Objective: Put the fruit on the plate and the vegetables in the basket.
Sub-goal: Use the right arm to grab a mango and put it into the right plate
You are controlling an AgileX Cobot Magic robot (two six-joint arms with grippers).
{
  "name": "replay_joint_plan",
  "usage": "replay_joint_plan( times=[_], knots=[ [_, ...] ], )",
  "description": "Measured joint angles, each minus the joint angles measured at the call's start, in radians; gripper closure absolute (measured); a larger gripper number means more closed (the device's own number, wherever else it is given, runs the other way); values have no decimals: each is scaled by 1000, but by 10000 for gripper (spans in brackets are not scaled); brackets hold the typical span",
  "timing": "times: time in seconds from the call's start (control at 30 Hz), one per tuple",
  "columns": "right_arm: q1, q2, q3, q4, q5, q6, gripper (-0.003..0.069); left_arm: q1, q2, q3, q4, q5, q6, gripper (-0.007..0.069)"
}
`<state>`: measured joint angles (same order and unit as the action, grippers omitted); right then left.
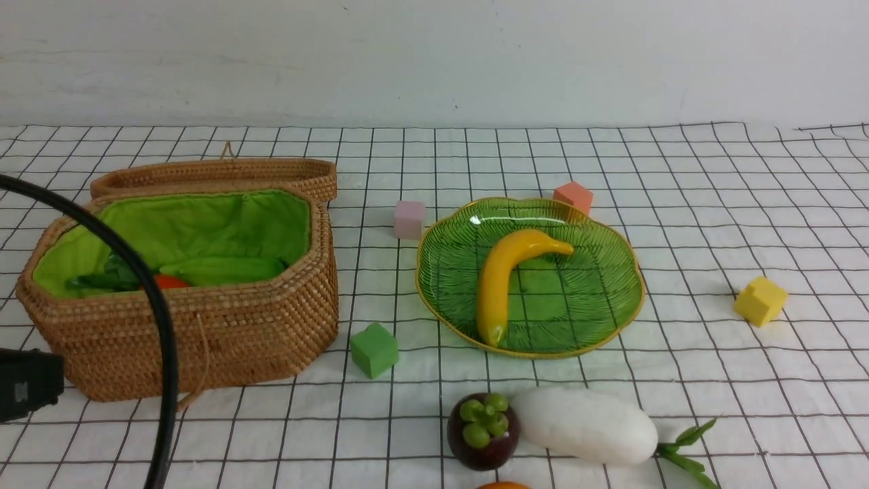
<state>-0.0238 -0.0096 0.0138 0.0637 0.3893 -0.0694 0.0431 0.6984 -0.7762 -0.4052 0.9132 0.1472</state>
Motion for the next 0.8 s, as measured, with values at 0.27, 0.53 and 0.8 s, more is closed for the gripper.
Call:
replay_joint_plan(
  times=[0.27,0.53,0.8],
  knots=[
    [0,0,0,0,0,0,416,0,0,9,1,-22,1,638],
    [0,0,0,0,0,0,416,0,-5,15,27,-74,1,638],
    [0,0,0,0,0,0,416,0,-335,307,164,-446,-14,638]
  ],
)
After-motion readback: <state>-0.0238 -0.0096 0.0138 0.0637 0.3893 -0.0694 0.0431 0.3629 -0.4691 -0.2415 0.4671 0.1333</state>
